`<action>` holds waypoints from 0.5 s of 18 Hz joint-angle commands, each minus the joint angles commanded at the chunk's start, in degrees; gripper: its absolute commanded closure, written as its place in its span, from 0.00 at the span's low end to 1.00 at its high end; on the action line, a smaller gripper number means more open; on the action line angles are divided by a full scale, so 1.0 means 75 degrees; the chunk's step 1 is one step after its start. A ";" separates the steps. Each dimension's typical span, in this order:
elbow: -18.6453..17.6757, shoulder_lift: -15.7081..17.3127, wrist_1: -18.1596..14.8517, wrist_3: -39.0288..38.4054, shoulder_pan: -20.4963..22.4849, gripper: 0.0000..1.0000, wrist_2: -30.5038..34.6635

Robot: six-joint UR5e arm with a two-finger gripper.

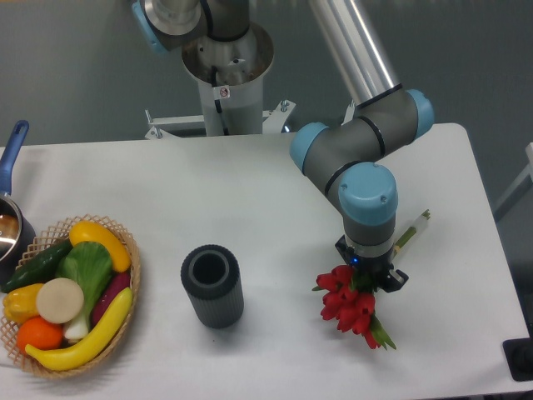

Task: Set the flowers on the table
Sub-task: 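Lower the held tulip bouquet toward the table beside the black cup, then open the gripper to release the tulips and raise it away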

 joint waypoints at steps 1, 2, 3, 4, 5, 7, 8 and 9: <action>0.0000 -0.0012 0.0000 0.0000 0.0000 0.63 0.0000; 0.0000 -0.0012 0.0012 0.0000 0.0000 0.63 0.0000; 0.0000 -0.0024 0.0012 0.0000 0.0000 0.63 0.0000; 0.0000 -0.0024 0.0012 0.0000 0.0000 0.63 0.0000; 0.0000 -0.0035 0.0012 0.0000 0.0000 0.61 0.0000; 0.0000 -0.0070 0.0047 0.0000 0.0000 0.53 0.0000; 0.0000 -0.0059 0.0058 0.0000 0.0000 0.49 0.0000; 0.0000 -0.0059 0.0070 0.0012 0.0000 0.34 0.0000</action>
